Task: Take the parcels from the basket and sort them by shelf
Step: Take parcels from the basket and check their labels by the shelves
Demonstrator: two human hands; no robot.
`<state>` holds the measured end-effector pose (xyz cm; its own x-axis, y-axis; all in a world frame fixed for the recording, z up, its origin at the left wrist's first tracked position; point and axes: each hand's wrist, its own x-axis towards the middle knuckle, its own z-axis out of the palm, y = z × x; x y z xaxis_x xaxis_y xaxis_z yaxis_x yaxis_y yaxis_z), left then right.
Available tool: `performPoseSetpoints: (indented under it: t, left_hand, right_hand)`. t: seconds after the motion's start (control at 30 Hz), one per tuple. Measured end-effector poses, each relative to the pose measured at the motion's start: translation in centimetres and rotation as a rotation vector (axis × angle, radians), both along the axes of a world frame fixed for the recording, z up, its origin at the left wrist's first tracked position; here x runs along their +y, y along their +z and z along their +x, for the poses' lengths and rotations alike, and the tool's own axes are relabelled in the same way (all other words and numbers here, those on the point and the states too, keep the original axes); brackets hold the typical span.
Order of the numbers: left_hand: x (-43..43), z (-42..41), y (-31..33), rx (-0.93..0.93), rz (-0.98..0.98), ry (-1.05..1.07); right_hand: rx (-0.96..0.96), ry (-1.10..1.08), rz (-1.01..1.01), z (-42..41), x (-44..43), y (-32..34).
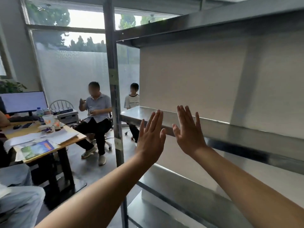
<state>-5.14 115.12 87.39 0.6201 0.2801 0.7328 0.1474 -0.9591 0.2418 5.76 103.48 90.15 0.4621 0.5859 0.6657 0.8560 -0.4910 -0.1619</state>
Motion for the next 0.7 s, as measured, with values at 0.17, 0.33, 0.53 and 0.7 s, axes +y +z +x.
performPoseSetpoints:
  t: [0.17, 0.33, 0.53, 0.7]
  left_hand:
    - [-7.8, 2.5, 1.3, -0.044, -0.009, -0.151]
    - [-18.1, 6.4, 0.1, -0.029, -0.06, -0.227]
    - [-33.4, 10.7, -0.4, 0.046, 0.002, -0.413]
    - [-46.6, 12.9, -0.2, 0.079, 0.003, -0.614]
  right_hand:
    - [0.011, -0.124, 0.044, 1.1, -7.9, 0.2]
    - [0.036, -0.293, -0.006, 2.0, -19.5, -1.0]
    - [0.046, -0.526, 0.028, 2.7, -37.1, -1.3]
    - [0.075, -0.788, 0.049, 1.7, -51.6, -2.0]
